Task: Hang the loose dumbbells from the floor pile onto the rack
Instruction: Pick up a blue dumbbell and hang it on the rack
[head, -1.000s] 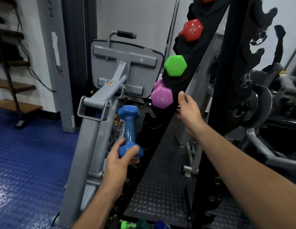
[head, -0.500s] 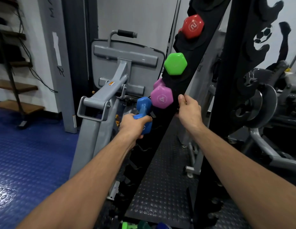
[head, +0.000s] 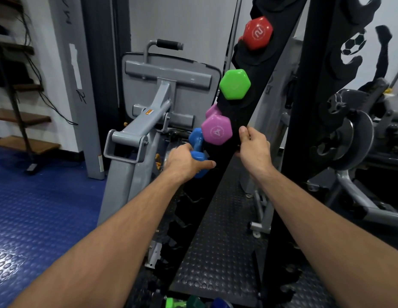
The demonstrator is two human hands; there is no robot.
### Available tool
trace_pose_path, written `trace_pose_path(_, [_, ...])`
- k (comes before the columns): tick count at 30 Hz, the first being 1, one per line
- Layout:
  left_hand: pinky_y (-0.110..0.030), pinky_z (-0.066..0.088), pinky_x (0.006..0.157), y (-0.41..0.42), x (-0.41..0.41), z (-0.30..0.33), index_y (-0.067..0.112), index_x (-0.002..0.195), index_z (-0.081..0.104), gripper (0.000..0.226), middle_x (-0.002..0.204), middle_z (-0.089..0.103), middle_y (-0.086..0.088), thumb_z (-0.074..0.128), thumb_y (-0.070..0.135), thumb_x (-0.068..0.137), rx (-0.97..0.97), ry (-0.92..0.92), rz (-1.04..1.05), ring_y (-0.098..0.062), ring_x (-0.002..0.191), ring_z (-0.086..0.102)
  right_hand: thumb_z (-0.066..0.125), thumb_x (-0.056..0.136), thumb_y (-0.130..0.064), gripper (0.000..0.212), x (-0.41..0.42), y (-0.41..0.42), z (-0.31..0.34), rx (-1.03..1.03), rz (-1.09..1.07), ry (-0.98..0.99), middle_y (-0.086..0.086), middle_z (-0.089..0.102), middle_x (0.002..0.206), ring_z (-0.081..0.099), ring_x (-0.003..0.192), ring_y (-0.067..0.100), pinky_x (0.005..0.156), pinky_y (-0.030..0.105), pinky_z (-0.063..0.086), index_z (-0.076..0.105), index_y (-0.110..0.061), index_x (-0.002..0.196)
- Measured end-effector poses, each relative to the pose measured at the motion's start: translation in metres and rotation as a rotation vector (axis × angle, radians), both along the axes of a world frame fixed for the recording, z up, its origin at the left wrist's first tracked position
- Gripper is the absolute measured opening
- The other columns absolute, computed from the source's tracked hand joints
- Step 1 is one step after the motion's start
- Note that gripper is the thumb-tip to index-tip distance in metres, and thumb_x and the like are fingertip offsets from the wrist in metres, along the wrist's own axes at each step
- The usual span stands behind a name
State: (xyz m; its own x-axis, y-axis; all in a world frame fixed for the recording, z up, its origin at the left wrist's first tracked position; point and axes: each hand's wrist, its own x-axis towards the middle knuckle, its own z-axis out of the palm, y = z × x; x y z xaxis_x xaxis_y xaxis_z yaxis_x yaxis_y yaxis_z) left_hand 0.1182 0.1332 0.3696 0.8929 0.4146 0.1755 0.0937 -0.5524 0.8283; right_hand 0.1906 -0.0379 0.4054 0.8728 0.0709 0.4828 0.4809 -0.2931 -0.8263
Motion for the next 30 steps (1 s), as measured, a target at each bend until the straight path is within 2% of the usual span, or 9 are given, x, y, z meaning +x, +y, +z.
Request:
trace_pose_path(2, [-0.045, 0.06, 0.084, 0.004, -0.001, 0.001, 0.024, 0.103, 0.06, 0.08, 0.107, 0.065, 0.0, 0.087, 0.072, 0.044, 0.1, 0.025, -0.018, -0.019, 0.094, 0.066, 0.043, 0.107, -0.04, 0.025, 0.0, 0.001, 0.001, -0.003, -0.004, 0.006, -0.013, 0.065, 0.084, 0.071, 0.098, 0.021, 0.089, 0.05, 0.06, 0.063, -0.031, 0.095])
trace_pose_path(4, [-0.042, 0.057, 0.089, 0.009, 0.0, -0.004, 0.024, 0.111, 0.059, 0.085, 0.113, 0.06, 0.0, 0.09, 0.069, 0.045, 0.194, 0.029, -0.038, -0.02, 0.1, 0.063, 0.043, 0.107, -0.039, 0.028, -0.001, 0.001, 0.0, -0.008, -0.008, 0.008, -0.011, 0.068, 0.086, 0.071, 0.096, 0.02, 0.088, 0.05, 0.06, 0.067, -0.028, 0.098])
trace_pose_path(8, [-0.029, 0.058, 0.082, 0.019, -0.002, -0.015, 0.019, 0.118, 0.06, 0.066, 0.104, 0.075, 0.004, 0.097, 0.021, 0.064, -0.151, -0.058, -0.284, -0.015, 0.095, 0.074, 0.044, 0.105, -0.041, 0.035, 0.001, -0.001, -0.003, 0.016, 0.018, 0.038, -0.006, 0.074, 0.1, 0.071, 0.104, 0.018, 0.091, 0.047, 0.06, 0.07, -0.02, 0.116])
trace_pose_path(11, [-0.023, 0.055, 0.075, 0.02, -0.002, -0.019, 0.015, 0.117, 0.065, 0.057, 0.093, 0.077, 0.004, 0.092, 0.007, 0.068, -0.218, -0.126, -0.373, -0.01, 0.086, 0.074, 0.046, 0.106, -0.04, 0.035, 0.005, -0.002, -0.004, 0.026, 0.026, 0.058, -0.007, 0.074, 0.098, 0.072, 0.101, 0.017, 0.089, 0.046, 0.062, 0.069, -0.019, 0.121])
trace_pose_path(16, [-0.04, 0.062, 0.082, 0.024, 0.001, -0.012, 0.014, 0.106, 0.072, 0.055, 0.09, 0.078, -0.003, 0.097, 0.021, 0.057, -0.037, -0.148, -0.356, -0.022, 0.085, 0.075, 0.045, 0.107, -0.039, 0.033, 0.007, -0.002, -0.008, 0.033, 0.014, 0.021, -0.009, 0.074, 0.09, 0.074, 0.09, 0.014, 0.083, 0.043, 0.064, 0.069, -0.023, 0.123])
trace_pose_path(19, [-0.034, 0.061, 0.084, 0.022, 0.003, -0.007, 0.017, 0.113, 0.071, 0.063, 0.091, 0.078, 0.002, 0.098, 0.019, 0.056, 0.011, -0.112, -0.346, -0.015, 0.086, 0.075, 0.045, 0.107, -0.039, 0.035, 0.007, -0.001, -0.009, 0.029, -0.004, 0.012, -0.009, 0.072, 0.088, 0.073, 0.087, 0.013, 0.082, 0.043, 0.064, 0.069, -0.019, 0.123])
trace_pose_path(22, [-0.03, 0.06, 0.079, 0.025, 0.009, -0.006, 0.02, 0.109, 0.071, 0.056, 0.091, 0.079, 0.003, 0.094, 0.007, 0.06, -0.052, -0.053, -0.443, -0.013, 0.084, 0.075, 0.045, 0.108, -0.037, 0.034, 0.008, 0.0, -0.009, 0.016, -0.038, -0.006, -0.01, 0.066, 0.079, 0.068, 0.078, 0.011, 0.081, 0.045, 0.064, 0.07, -0.014, 0.115])
trace_pose_path(25, [-0.024, 0.057, 0.073, 0.024, 0.014, -0.006, 0.023, 0.106, 0.067, 0.055, 0.089, 0.076, 0.004, 0.091, 0.0, 0.062, -0.058, 0.008, -0.477, -0.013, 0.083, 0.074, 0.046, 0.108, -0.037, 0.022, 0.007, 0.002, -0.009, -0.006, -0.063, -0.041, -0.01, 0.061, 0.07, 0.061, 0.068, 0.01, 0.077, 0.048, 0.063, 0.065, -0.03, 0.1])
trace_pose_path(30, [-0.027, 0.055, 0.072, 0.02, 0.021, -0.012, 0.029, 0.105, 0.063, 0.063, 0.09, 0.074, 0.003, 0.088, -0.005, 0.059, -0.066, 0.055, -0.498, -0.016, 0.085, 0.073, 0.045, 0.108, -0.039, 0.027, 0.007, 0.002, -0.01, -0.016, -0.056, -0.026, -0.013, 0.062, 0.078, 0.065, 0.079, 0.012, 0.084, 0.047, 0.063, 0.067, -0.024, 0.104])
